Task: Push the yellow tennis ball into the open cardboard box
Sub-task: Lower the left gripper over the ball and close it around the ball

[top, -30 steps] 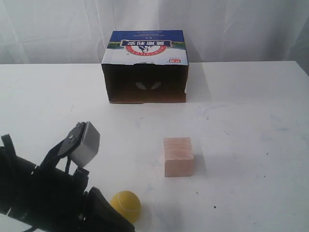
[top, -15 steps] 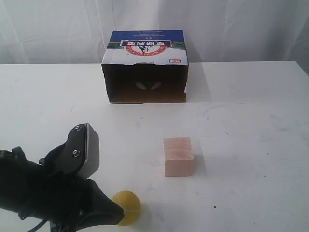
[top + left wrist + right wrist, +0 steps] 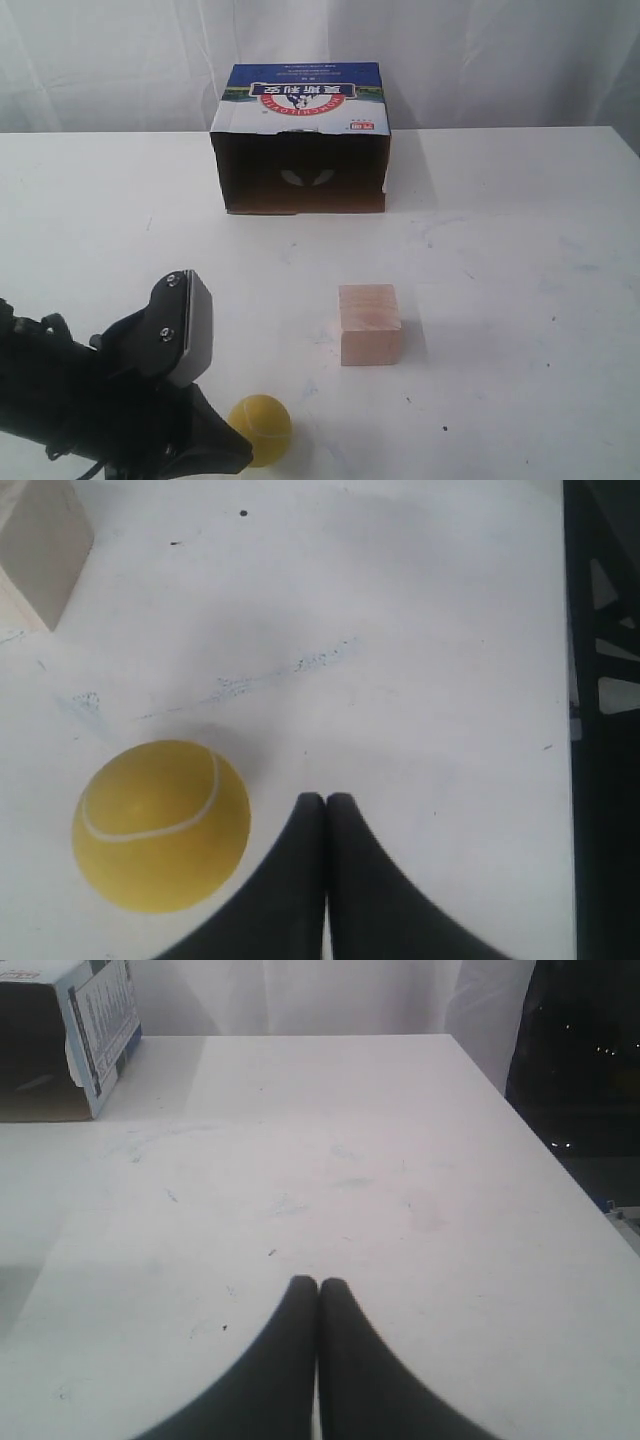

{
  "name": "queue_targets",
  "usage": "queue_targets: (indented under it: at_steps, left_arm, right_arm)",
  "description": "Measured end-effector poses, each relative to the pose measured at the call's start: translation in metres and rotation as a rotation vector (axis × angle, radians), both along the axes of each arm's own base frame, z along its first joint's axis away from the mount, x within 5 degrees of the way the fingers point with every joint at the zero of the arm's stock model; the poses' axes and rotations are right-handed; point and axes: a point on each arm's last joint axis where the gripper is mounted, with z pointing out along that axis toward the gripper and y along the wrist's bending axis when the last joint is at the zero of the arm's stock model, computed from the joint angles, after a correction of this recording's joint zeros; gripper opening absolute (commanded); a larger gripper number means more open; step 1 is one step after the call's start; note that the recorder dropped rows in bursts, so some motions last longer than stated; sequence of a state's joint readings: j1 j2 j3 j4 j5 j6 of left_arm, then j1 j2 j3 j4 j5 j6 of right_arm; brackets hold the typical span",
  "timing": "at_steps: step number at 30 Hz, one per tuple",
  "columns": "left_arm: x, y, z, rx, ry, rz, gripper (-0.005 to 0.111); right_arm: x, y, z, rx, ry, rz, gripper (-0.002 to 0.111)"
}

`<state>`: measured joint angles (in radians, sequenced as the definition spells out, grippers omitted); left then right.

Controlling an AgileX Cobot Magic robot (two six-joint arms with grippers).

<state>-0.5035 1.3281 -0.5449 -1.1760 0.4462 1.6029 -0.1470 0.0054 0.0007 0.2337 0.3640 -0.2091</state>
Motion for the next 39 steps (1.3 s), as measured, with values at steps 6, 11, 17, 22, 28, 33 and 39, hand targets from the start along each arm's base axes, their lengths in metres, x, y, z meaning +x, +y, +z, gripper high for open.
queue_targets:
  at_steps: [6, 11, 17, 22, 28, 33, 39]
  left_arm:
    - [0.002, -0.002, -0.011, 0.026, 0.019, -0.031, 0.0]
    - [0.006, -0.003, -0.015, 0.026, 0.007, -0.023, 0.0]
    - [0.011, -0.006, -0.021, 0.013, -0.004, -0.028, 0.0]
    - [0.014, -0.007, -0.029, 0.036, -0.009, -0.026, 0.0]
    - [0.015, -0.006, -0.03, 0.045, -0.013, -0.024, 0.0]
    - [0.017, -0.006, -0.031, 0.051, -0.031, -0.019, 0.0]
    - [0.02, -0.008, -0.028, 0.024, -0.078, -0.014, 0.0]
  right_arm:
    - [0.0, 0.0, 0.0, 0.0, 0.0, 0.0, 0.0]
    - [0.0, 0.0, 0.0, 0.0, 0.0, 0.0, 0.0]
    - [0.0, 0.0, 0.0, 0.0, 0.0, 0.0, 0.0]
    - [0.0, 0.0, 0.0, 0.002, 0.0, -0.001, 0.0]
    - [0.0, 0.0, 0.0, 0.002, 0.0, -0.001, 0.0]
    - [0.0, 0.0, 0.0, 0.002, 0.0, -0.001, 0.0]
    - [0.0, 0.0, 0.0, 0.004, 0.0, -0.001, 0.0]
